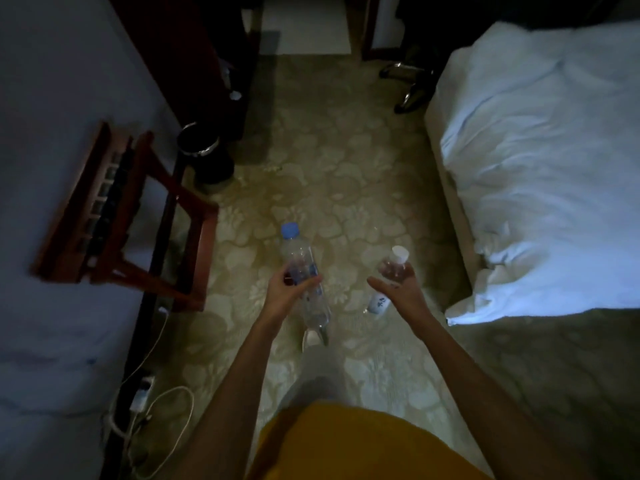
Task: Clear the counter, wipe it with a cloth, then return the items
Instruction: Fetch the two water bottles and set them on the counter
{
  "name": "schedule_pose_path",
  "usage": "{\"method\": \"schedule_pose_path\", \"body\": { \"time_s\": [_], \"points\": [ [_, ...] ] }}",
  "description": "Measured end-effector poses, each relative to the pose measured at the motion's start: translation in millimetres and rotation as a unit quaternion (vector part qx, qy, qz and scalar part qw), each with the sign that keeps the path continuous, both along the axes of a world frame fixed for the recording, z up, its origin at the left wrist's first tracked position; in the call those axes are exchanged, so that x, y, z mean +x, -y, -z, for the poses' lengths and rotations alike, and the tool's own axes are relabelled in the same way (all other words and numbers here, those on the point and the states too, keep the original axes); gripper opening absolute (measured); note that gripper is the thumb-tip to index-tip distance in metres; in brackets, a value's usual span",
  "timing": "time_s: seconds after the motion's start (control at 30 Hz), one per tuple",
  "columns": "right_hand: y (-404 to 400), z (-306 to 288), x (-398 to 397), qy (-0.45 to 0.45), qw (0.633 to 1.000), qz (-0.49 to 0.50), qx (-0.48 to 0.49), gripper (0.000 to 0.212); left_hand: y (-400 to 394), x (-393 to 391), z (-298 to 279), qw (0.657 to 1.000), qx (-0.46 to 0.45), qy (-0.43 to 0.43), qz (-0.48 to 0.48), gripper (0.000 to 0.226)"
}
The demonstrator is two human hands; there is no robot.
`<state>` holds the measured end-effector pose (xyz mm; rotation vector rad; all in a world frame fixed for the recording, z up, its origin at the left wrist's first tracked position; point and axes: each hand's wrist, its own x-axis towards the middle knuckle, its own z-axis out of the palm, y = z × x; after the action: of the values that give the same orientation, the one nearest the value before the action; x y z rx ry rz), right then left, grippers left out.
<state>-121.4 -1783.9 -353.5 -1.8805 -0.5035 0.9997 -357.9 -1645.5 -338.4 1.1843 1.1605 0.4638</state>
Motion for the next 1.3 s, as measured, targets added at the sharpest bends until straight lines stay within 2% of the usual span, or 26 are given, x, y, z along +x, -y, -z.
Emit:
{"method": "schedule_pose_path", "body": {
  "time_s": [0.07, 0.23, 0.47, 0.6, 0.73, 0.87, 1.0, 1.1, 1.23, 1.3],
  "points": [
    [-55, -22, 33, 0.019, 1.0, 0.003, 0.002, 0.087, -59, 37, -14, 1.0, 0.017, 0.016, 0.02, 0.052],
    [-176, -57, 106, 0.038, 0.998, 0.048, 0.012, 0.065, -192, 118, -49, 0.998, 0.037, 0.044, 0.041, 0.056],
    [-338, -41, 201, 0.026, 0.998, 0.055, 0.016, 0.052, -346, 225, -25, 0.998, 0.032, 0.033, 0.052, 0.058],
    [-451, -35, 272, 0.019, 0.998, 0.057, 0.012, 0.063, -451, 291, -19, 0.999, 0.036, 0.017, 0.031, 0.056],
    [-574, -59, 343, 0.025, 0.999, 0.031, 0.03, 0.068, -559, 354, -49, 0.998, 0.062, 0.027, 0.007, 0.051],
    [-692, -83, 392, 0.033, 0.996, -0.009, 0.078, 0.083, -657, 397, -73, 0.995, 0.083, 0.041, -0.029, 0.049],
    [-804, -72, 428, 0.03, 0.995, -0.046, 0.081, 0.07, -756, 426, -55, 0.995, 0.071, 0.026, -0.06, 0.051],
    [-890, -66, 451, 0.019, 0.994, -0.05, 0.093, 0.076, -838, 452, -43, 0.995, 0.064, 0.021, -0.07, 0.052],
    [-1008, -88, 484, 0.011, 0.991, -0.058, 0.12, 0.09, -953, 490, -58, 0.993, 0.077, 0.03, -0.082, 0.044],
    [-1069, -105, 504, 0.018, 0.989, -0.063, 0.135, 0.083, -1015, 507, -73, 0.992, 0.091, 0.035, -0.079, 0.045]
  ]
}}
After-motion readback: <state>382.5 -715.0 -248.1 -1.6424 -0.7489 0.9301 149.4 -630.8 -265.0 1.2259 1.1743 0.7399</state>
